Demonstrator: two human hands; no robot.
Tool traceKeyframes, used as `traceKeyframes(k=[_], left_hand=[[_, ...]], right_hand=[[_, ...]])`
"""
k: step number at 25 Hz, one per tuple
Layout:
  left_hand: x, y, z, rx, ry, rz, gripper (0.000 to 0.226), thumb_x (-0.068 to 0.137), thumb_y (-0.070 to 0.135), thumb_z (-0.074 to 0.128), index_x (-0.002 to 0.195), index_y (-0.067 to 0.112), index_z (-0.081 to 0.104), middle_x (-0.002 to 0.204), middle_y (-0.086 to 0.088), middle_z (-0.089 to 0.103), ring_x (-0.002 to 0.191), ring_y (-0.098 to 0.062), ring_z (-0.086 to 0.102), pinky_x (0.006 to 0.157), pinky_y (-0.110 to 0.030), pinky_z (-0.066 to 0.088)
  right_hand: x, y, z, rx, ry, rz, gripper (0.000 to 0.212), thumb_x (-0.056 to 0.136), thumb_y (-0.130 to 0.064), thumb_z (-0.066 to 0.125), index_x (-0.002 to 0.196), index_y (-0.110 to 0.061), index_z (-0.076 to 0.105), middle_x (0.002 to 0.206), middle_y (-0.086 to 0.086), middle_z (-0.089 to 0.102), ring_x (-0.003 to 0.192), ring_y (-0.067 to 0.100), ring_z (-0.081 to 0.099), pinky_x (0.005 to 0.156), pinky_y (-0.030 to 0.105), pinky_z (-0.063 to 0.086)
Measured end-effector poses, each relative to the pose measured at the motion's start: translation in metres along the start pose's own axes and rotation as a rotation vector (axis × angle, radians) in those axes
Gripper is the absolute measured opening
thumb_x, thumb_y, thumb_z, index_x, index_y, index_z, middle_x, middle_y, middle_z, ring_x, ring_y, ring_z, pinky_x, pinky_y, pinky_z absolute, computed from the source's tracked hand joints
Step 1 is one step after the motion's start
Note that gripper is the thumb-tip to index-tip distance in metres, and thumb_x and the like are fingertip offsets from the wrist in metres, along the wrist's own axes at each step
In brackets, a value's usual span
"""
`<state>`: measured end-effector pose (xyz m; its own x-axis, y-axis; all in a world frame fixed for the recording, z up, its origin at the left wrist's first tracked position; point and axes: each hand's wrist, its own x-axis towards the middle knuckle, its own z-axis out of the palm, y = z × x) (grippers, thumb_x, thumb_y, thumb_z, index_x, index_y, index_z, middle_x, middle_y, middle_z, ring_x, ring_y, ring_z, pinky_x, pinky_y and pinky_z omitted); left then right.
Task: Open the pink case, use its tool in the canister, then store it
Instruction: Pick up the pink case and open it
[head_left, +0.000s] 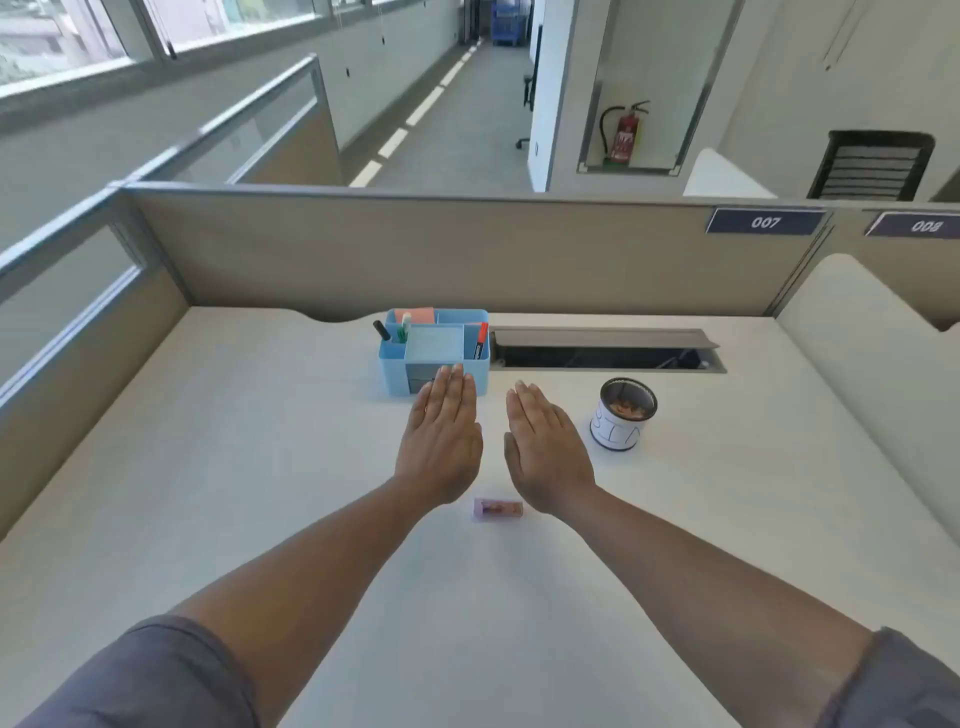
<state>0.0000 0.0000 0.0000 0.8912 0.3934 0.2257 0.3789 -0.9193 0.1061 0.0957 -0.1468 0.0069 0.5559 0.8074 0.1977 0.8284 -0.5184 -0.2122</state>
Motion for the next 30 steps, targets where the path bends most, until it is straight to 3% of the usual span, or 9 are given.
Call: traceKeyframes(k=[5, 9, 14, 19, 21, 23, 26, 28, 30], left_hand=[[-0.023, -0.008, 0.044, -0.009, -0.201, -0.013, 0.064, 0.104, 0.039, 0.009, 0.162, 0.012, -0.002, 0.172, -0.006, -0.009, 0.155, -0.021, -0.018, 0.12, -0.035, -0.016], [-0.037, -0.012, 0.067, -0.114, -0.289, 0.021, 0.069, 0.102, 0.044, 0.008, 0.162, 0.01, 0.005, 0.172, -0.007, 0.0, 0.158, -0.02, -0.011, 0.123, -0.035, -0.011], [-0.057, -0.019, 0.089, -0.232, -0.37, 0.111, 0.078, 0.1, 0.062, 0.025, 0.161, 0.013, 0.019, 0.171, -0.001, 0.013, 0.158, -0.017, 0.0, 0.126, -0.033, -0.002], [-0.061, -0.023, 0.097, -0.345, -0.333, 0.097, 0.052, 0.103, 0.044, 0.045, 0.147, 0.016, 0.048, 0.165, -0.004, 0.035, 0.156, -0.021, 0.022, 0.123, -0.035, 0.018], [-0.061, -0.021, 0.096, -0.402, -0.322, 0.081, 0.047, 0.103, 0.038, 0.049, 0.143, 0.013, 0.054, 0.162, -0.006, 0.04, 0.154, -0.023, 0.027, 0.122, -0.037, 0.023], [-0.058, -0.019, 0.092, -0.48, -0.325, 0.022, 0.045, 0.104, 0.033, 0.051, 0.142, 0.01, 0.055, 0.158, -0.007, 0.046, 0.151, -0.025, 0.033, 0.121, -0.039, 0.028], [-0.047, -0.015, 0.086, -0.664, -0.291, -0.104, 0.03, 0.101, 0.026, 0.055, 0.123, 0.009, 0.066, 0.125, -0.009, 0.07, 0.122, -0.028, 0.059, 0.104, -0.043, 0.046], [-0.039, -0.011, 0.081, -0.869, -0.286, -0.265, 0.015, 0.097, 0.019, 0.063, 0.109, 0.017, 0.07, 0.099, -0.001, 0.074, 0.094, -0.022, 0.066, 0.083, -0.032, 0.052], [-0.033, -0.009, 0.076, -1.097, -0.341, -0.454, 0.025, 0.093, 0.016, 0.069, 0.116, 0.025, 0.07, 0.096, 0.011, 0.076, 0.086, -0.01, 0.069, 0.07, -0.015, 0.05]], right_hand=[[-0.02, 0.018, 0.054, -0.002, -0.226, 0.014, 0.062, 0.105, -0.04, 0.018, 0.161, -0.015, 0.02, 0.171, 0.005, 0.015, 0.159, 0.023, 0.011, 0.127, 0.04, 0.015], [-0.035, 0.031, 0.084, 0.088, -0.306, 0.013, 0.057, 0.107, -0.044, 0.024, 0.159, -0.02, 0.027, 0.169, 0.004, 0.024, 0.156, 0.025, 0.019, 0.124, 0.042, 0.022], [-0.048, 0.039, 0.097, 0.109, -0.289, -0.099, 0.055, 0.102, -0.052, 0.037, 0.144, -0.019, 0.049, 0.159, 0.004, 0.041, 0.152, 0.029, 0.029, 0.119, 0.045, 0.026], [-0.045, 0.039, 0.098, 0.171, -0.224, -0.068, 0.034, 0.101, -0.042, 0.054, 0.123, -0.019, 0.065, 0.151, 0.003, 0.052, 0.148, 0.028, 0.037, 0.116, 0.045, 0.032], [-0.043, 0.035, 0.098, 0.218, -0.215, -0.048, 0.031, 0.101, -0.04, 0.056, 0.119, -0.017, 0.067, 0.143, 0.002, 0.059, 0.138, 0.028, 0.048, 0.11, 0.043, 0.038], [-0.039, 0.03, 0.098, 0.365, -0.196, 0.004, 0.025, 0.098, -0.03, 0.062, 0.113, -0.012, 0.07, 0.124, 0.004, 0.067, 0.113, 0.031, 0.059, 0.097, 0.041, 0.045], [-0.029, 0.024, 0.092, 0.667, -0.226, 0.251, 0.015, 0.093, -0.015, 0.067, 0.107, -0.012, 0.073, 0.105, 0.008, 0.071, 0.097, 0.028, 0.063, 0.088, 0.04, 0.051], [-0.024, 0.024, 0.086, 0.911, -0.258, 0.445, 0.017, 0.091, -0.012, 0.071, 0.107, -0.016, 0.072, 0.104, 0.007, 0.074, 0.092, 0.024, 0.066, 0.087, 0.037, 0.054], [-0.021, 0.028, 0.082, 1.167, -0.277, 0.564, 0.018, 0.09, -0.009, 0.075, 0.107, -0.015, 0.071, 0.101, 0.008, 0.073, 0.084, 0.02, 0.064, 0.076, 0.03, 0.055]])
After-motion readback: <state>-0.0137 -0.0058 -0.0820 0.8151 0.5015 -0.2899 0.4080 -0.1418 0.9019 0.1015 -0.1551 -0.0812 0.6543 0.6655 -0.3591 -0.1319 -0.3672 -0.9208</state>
